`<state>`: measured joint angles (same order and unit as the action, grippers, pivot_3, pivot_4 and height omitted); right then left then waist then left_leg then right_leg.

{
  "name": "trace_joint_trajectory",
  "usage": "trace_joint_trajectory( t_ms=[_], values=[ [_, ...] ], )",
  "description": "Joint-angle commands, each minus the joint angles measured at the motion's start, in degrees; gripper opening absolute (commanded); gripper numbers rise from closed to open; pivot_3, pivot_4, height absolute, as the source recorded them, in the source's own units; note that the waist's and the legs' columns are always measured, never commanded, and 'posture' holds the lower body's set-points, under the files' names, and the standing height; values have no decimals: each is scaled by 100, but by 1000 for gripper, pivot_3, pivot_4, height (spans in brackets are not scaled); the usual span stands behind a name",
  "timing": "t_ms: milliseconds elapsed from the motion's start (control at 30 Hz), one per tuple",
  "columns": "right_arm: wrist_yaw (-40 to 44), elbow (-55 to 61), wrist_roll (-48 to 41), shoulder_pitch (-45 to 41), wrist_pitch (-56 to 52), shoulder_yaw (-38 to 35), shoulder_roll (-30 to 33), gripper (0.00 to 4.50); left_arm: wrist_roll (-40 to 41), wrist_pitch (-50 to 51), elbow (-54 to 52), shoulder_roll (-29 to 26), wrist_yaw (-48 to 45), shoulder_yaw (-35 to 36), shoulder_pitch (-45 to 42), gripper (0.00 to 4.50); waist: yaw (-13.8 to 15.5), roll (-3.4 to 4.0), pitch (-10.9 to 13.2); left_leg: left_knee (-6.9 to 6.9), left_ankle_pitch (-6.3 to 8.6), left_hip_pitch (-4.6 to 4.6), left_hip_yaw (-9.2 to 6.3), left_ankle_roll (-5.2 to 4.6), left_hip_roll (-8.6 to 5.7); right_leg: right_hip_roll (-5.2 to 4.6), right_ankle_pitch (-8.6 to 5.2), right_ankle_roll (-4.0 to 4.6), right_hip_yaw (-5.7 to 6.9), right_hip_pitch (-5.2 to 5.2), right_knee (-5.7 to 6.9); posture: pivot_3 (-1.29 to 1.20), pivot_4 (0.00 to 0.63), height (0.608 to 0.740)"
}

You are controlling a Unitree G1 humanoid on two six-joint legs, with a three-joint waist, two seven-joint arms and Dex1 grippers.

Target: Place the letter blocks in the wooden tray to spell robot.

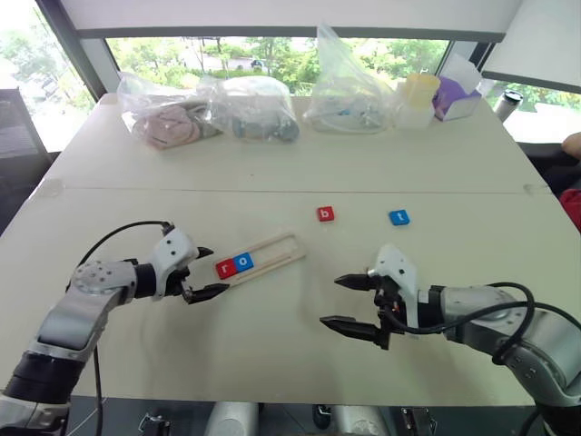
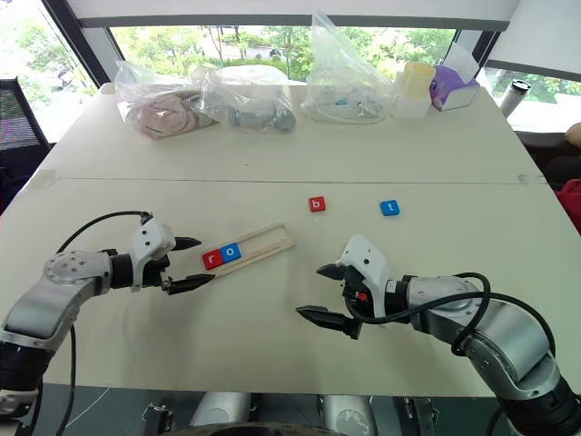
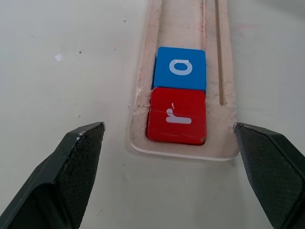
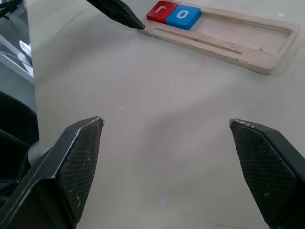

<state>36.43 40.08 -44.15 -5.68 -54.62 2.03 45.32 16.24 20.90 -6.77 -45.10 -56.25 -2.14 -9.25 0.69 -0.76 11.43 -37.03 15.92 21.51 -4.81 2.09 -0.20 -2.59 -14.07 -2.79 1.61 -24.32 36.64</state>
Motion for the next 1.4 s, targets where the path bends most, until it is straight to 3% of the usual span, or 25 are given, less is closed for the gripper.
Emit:
trace_joint_trajectory(
  t_ms=[33,233,400,667,833,933,1167,1400],
  values=[
    [-8,25,14,-25,101,-126,-32,4341,-311,-158,68,48,12,-300,56,4500,4,1,-1,0,0,0,0,0,0,0,0,0,0,1,0,0,150,740],
    [-8,-31,102,-36,158,-85,-72,4341,-692,-425,354,136,62,-591,107,4500,7,23,-24,-2,0,-9,-1,0,-2,-3,0,-1,0,14,-1,0,150,740],
    [31,-56,145,4,191,-105,-71,4500,-525,-360,268,225,5,-484,154,3126,8,44,-37,-9,0,-13,-1,-1,-3,-5,-1,-3,1,25,-1,0,150,740],
    [82,-126,200,112,248,-168,-51,4500,-532,-788,745,204,-204,-293,-427,3127,12,43,-36,-11,-1,-12,-1,-1,-5,-4,1,-6,1,26,-1,0,150,740],
    [123,-318,338,138,311,-221,7,4500,-699,-2281,2225,300,-1846,-941,-2037,3127,19,28,-28,-20,-2,-1,1,-2,-6,8,2,-4,9,25,0,0,150,740],
    [91,-323,342,171,301,-297,-3,4500,-795,-2684,2781,438,-2270,-1136,-2475,3127,-23,26,-29,-15,-2,2,15,-3,-8,1,8,-9,7,24,-4,0,150,740],
    [-116,-109,277,369,218,-368,-103,4500,-1199,-3368,3923,785,-2498,-1349,-3016,3127,-114,18,-24,-9,22,3,19,-44,-6,9,18,-26,0,15,0,0,150,740],
    [-186,-149,279,325,198,-428,-112,4500,-1272,-3361,4022,847,-2405,-1304,-2958,3127,-122,18,-25,-23,21,-1,20,-44,-5,5,12,-42,-1,22,2,0,150,740]
  ],
)
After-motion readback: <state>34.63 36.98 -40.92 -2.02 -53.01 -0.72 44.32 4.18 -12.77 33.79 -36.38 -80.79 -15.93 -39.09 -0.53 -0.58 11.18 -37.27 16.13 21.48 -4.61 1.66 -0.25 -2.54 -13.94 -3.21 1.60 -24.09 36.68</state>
